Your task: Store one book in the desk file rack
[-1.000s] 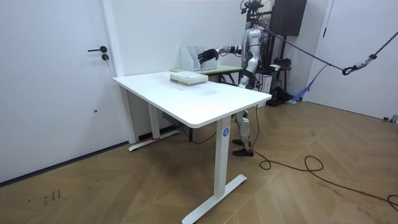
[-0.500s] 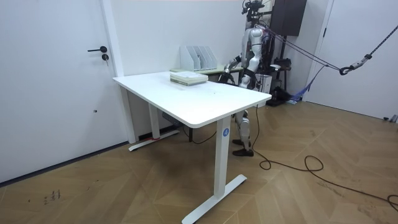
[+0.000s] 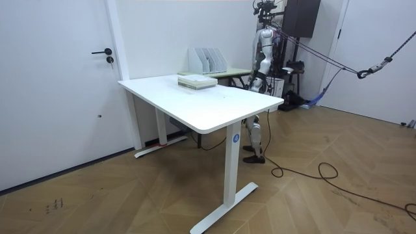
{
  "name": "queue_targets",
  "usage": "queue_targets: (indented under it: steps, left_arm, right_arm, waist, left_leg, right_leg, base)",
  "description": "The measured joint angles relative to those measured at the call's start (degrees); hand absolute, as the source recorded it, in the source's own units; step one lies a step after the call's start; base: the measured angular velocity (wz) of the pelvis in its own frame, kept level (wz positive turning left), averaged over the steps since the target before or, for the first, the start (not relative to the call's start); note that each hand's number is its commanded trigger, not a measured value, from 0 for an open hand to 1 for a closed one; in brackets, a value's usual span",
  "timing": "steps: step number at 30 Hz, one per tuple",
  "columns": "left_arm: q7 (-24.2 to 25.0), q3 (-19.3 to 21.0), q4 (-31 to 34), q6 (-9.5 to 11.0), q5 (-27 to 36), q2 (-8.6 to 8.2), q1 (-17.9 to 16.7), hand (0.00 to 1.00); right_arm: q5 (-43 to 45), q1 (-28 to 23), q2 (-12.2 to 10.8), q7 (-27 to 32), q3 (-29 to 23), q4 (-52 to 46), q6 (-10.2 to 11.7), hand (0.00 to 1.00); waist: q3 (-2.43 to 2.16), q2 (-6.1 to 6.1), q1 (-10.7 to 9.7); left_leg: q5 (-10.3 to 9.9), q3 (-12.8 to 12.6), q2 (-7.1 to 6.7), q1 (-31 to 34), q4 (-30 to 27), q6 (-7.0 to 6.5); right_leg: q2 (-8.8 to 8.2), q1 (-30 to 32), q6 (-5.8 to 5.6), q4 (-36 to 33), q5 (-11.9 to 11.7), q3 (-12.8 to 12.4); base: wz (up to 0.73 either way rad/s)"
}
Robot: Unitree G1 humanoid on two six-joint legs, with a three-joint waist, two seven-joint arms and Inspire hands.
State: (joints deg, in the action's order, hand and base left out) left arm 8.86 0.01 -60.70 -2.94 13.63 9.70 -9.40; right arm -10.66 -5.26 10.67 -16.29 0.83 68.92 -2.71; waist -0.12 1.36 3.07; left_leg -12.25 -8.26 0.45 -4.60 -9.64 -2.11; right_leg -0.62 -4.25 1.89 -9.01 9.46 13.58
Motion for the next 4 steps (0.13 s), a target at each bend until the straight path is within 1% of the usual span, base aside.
queue_targets:
  steps: [1,3,4]
  left_arm:
    - [0.0,0.0,0.0,0.2,-0.1,-0.03,-0.3,0.0]
    - [0.0,0.2,0.0,0.5,-0.3,-0.05,-0.9,0.0]
    - [0.1,0.4,0.0,0.5,-0.3,-0.11,-1.1,0.0]
  right_arm:
    - [-0.7,0.0,-0.1,0.4,0.0,0.5,0.4,0.0]
    - [-1.7,-0.2,-0.4,1.3,-0.5,0.8,0.9,0.0]
    - [-1.9,-0.1,-0.5,1.5,-0.5,0.8,0.9,0.0]
  waist:
    - [0.04,0.01,-0.2]
    - [0.05,-0.42,-0.9]
    - [0.12,-0.37,-1.1]
  left_leg:
    - [0.0,0.1,-0.02,0.0,0.0,0.0]
    - [0.0,0.5,-0.09,0.0,0.0,0.01]
    - [0.0,0.5,-0.09,0.0,0.0,0.01]
  right_leg:
    - [0.03,-0.1,-0.02,0.3,0.0,0.0]
    - [0.11,0.1,-0.05,0.4,0.0,0.0]
    - [0.13,0.2,-0.07,0.4,0.0,-0.1]
  base:
    - [0.08]
    - [0.07]
    - [0.0]
